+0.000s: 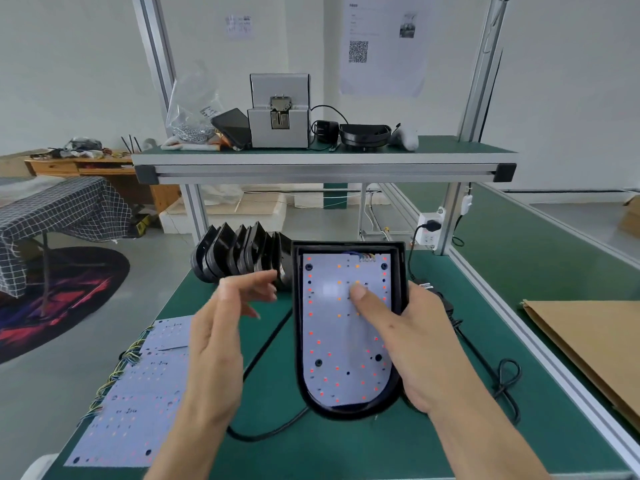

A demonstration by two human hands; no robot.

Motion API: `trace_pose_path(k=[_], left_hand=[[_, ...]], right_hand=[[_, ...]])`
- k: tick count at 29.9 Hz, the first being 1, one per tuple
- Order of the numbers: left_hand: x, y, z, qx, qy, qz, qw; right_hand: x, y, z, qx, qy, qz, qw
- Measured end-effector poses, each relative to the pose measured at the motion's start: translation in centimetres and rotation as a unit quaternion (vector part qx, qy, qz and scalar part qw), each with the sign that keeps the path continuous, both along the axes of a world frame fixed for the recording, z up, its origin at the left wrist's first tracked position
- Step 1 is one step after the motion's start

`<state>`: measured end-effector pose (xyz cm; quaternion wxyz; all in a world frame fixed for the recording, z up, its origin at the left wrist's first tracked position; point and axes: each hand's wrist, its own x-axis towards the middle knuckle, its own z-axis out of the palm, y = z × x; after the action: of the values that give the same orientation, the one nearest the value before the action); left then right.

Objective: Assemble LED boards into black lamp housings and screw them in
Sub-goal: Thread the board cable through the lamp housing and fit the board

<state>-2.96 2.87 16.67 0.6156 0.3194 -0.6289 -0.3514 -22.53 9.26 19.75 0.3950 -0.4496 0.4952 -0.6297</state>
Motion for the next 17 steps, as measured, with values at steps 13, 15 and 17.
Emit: trace_pose_path(k=[13,15,17], left_hand=[[-4.2,1.9,-0.3,0.089,-0.059,0.021,0.994],[-4.4,1.4,-0.6,0.097,-0.070,0.030,0.992],[-4.6,1.0,-1.0,0.114,-0.078,0.029,0.990]], right_hand=[[-0.1,-1.1,-1.9,-0.035,0.124,-0.050,0.990],[-0.2,-1.5,-2.2,-0.025,0.123,-0.057,0.990],[-0.2,-1.9,-2.8,-0.006,0.106,-0.053,0.993]])
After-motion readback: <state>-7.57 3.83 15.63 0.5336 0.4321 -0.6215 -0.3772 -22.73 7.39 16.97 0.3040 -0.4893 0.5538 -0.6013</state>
